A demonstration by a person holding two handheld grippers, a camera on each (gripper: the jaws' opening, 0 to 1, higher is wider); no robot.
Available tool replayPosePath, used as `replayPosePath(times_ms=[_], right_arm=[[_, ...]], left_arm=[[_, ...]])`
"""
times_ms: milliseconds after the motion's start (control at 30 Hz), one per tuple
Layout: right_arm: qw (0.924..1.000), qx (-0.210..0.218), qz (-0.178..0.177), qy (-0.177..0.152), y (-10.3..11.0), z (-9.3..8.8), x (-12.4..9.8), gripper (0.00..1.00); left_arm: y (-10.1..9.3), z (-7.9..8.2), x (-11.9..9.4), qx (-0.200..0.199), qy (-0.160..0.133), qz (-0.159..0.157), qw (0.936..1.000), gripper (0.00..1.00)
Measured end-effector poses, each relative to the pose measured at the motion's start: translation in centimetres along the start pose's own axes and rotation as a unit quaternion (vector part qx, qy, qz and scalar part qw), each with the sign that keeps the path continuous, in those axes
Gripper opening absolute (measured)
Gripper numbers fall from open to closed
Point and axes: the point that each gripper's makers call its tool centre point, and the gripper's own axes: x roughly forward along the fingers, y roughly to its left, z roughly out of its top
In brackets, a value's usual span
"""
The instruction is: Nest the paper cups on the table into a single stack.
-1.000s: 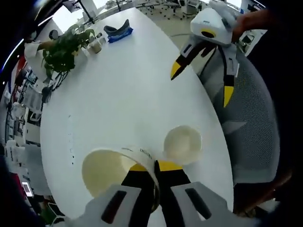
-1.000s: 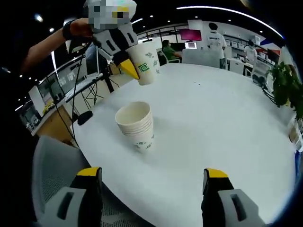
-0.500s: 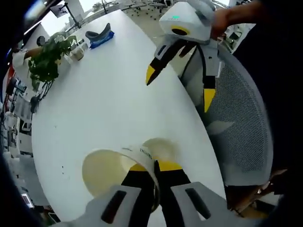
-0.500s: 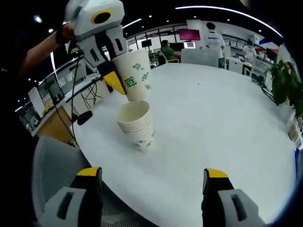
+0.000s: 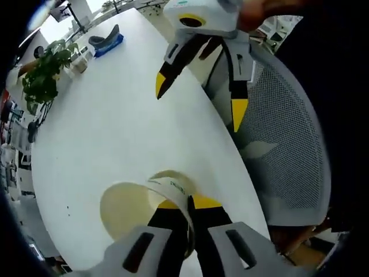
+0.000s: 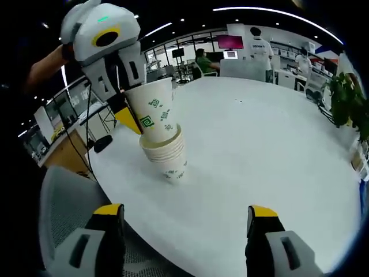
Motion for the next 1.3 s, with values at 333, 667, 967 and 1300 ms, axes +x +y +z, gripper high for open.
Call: replayPosePath(times_ms=[333, 667, 967, 1300], right_arm=[[1.0000, -0.001, 0.001, 0.002, 0.0, -0.3, 0.2, 0.88], [1.0000, 0.000, 0.000, 0.002, 0.0, -0.2, 0.1, 0.88], [1.0000, -0.002, 0.001, 0.001, 0.1, -0.2, 0.2, 0.88], [1.0000, -0.001, -0.002, 0.000, -0.3, -0.1, -0.1, 0.88]], left_arm=[[-0.6, 0.0, 1.7, 0.009, 0.014, -0.007, 0.9998, 0.00], [-0.3, -0.5, 1.8, 0.020, 0.024, -0.007, 0.9995, 0.00], [-0.4, -0.3, 1.2, 0.025, 0.023, -0.005, 0.9994, 0.03], [-0.7, -0.2, 0.3, 0.031, 0.023, 0.001, 0.9992, 0.08]])
